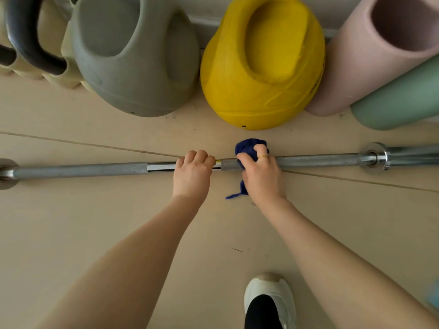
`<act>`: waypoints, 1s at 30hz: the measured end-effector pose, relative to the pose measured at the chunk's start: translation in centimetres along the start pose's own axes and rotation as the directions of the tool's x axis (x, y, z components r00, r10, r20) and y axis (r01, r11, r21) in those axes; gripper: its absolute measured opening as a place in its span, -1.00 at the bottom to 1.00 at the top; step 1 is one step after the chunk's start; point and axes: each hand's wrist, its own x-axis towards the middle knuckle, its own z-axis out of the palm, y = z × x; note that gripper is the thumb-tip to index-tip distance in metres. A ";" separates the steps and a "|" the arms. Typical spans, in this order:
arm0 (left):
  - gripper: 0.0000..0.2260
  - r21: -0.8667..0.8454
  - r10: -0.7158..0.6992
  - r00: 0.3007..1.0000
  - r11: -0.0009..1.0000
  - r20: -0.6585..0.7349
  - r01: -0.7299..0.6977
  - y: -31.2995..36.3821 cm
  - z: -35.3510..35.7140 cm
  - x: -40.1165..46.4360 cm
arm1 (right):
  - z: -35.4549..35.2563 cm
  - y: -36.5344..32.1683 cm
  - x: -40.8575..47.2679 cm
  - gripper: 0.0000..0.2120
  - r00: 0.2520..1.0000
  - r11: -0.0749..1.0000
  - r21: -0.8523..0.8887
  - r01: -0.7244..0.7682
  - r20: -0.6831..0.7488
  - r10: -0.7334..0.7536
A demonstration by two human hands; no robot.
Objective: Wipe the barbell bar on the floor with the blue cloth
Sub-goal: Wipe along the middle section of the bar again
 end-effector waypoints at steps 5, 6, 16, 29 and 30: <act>-0.68 -0.008 -0.023 0.999 1.000 0.022 0.023 -0.2 0.1 -0.1 | -2.3 7.4 -0.3 -0.75 0.976 0.976 -0.053 -0.213 -0.065 0.209; -0.68 -0.005 -0.026 0.999 1.000 0.024 0.026 -0.1 0.0 -0.1 | -2.7 9.0 -0.4 -0.75 0.952 0.951 -0.060 -0.302 -0.080 0.297; -0.60 0.068 0.054 0.998 0.996 0.029 -0.056 5.1 -0.5 0.1 | -1.7 7.2 -1.2 -0.68 0.999 0.999 -0.041 -0.023 -0.034 0.021; -0.63 0.064 -0.006 0.995 0.998 0.097 0.000 6.3 -1.4 0.6 | -3.0 11.6 -2.3 -0.70 0.944 0.949 -0.008 -0.316 -0.102 0.313; -0.62 0.069 -0.018 0.994 0.998 0.107 0.010 6.3 -1.4 0.6 | -3.0 11.4 -2.5 -0.68 0.962 0.965 -0.013 -0.260 -0.092 0.258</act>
